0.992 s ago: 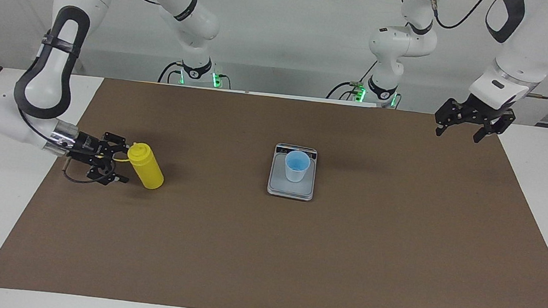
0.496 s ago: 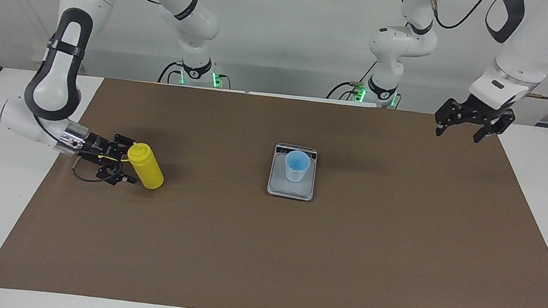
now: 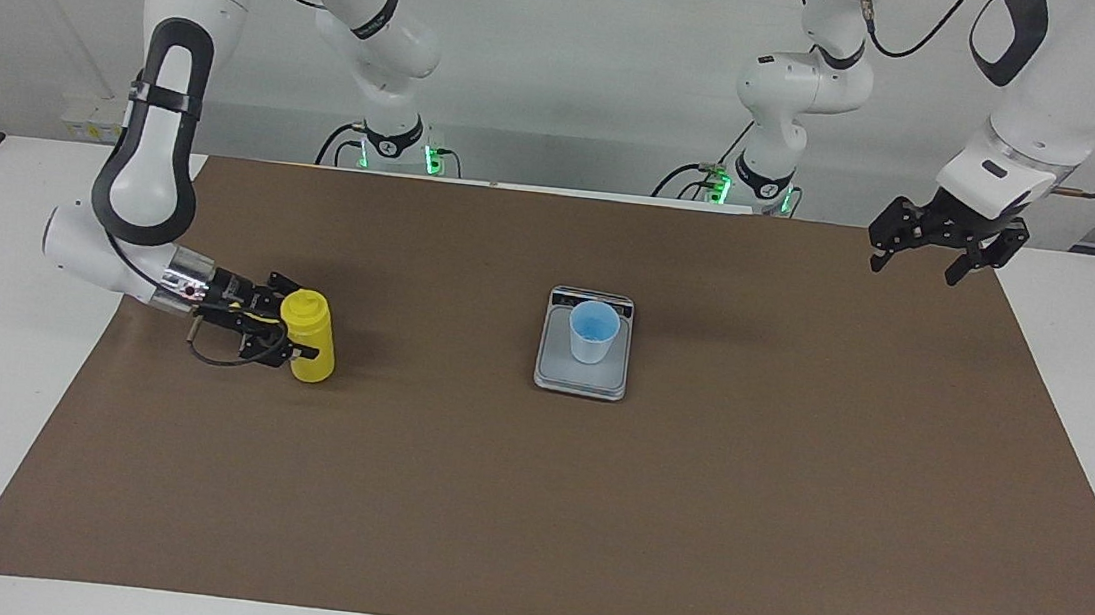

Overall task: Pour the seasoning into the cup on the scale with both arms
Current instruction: 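Lift the yellow bottle and carry it over the blue cup, then tilt the bottle nozzle down into the cup with the right gripper, then turn the bottle upright and carry it back beside the scale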

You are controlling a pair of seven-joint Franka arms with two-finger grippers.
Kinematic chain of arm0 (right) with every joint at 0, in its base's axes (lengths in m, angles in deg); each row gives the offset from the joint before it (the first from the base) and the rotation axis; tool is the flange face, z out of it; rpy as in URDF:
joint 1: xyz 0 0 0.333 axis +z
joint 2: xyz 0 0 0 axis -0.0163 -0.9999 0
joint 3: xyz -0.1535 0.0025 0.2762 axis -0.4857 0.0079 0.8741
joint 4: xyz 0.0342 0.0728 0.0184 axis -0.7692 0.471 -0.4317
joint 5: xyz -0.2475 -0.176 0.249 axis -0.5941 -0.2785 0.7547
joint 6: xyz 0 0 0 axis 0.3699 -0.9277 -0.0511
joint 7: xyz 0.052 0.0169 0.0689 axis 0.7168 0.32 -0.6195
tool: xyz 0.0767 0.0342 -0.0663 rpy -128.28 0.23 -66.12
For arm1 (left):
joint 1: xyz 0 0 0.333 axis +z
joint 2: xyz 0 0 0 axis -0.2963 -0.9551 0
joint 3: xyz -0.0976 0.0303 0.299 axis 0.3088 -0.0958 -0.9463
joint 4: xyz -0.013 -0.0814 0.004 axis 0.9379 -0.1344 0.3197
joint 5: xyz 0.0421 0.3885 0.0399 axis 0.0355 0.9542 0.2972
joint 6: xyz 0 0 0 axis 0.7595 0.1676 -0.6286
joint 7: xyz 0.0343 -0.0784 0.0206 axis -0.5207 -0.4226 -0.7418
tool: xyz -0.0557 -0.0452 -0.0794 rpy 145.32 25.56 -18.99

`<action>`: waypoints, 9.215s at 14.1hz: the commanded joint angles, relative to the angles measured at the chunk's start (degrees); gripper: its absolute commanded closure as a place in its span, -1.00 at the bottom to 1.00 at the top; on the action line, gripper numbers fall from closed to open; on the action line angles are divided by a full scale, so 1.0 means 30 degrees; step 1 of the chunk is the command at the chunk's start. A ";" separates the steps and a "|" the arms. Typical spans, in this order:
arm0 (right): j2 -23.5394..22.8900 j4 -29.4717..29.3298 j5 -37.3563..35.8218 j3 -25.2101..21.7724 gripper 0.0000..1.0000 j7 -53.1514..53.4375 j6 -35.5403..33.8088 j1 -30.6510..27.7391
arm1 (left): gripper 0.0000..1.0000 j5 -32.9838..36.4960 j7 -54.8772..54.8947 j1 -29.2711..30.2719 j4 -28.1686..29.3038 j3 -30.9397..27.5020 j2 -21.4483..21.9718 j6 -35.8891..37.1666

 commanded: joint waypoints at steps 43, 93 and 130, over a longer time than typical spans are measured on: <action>0.3017 0.0818 -5.0067 0.0154 1.00 3.0174 1.8738 1.5231 | -1.00 0.0253 0.0284 0.0163 0.0247 0.0139 0.0111 -0.0142; 0.2753 -0.0120 -4.3704 0.0242 1.00 4.3417 2.6795 1.0514 | -1.00 0.0252 -0.0185 0.0309 0.0306 0.0080 0.0257 -0.0053; 0.5709 -0.1533 -1.4837 0.4226 1.00 2.2170 0.8048 0.8730 | -1.00 0.0253 -0.0244 0.0397 0.0306 0.0022 0.0375 0.0004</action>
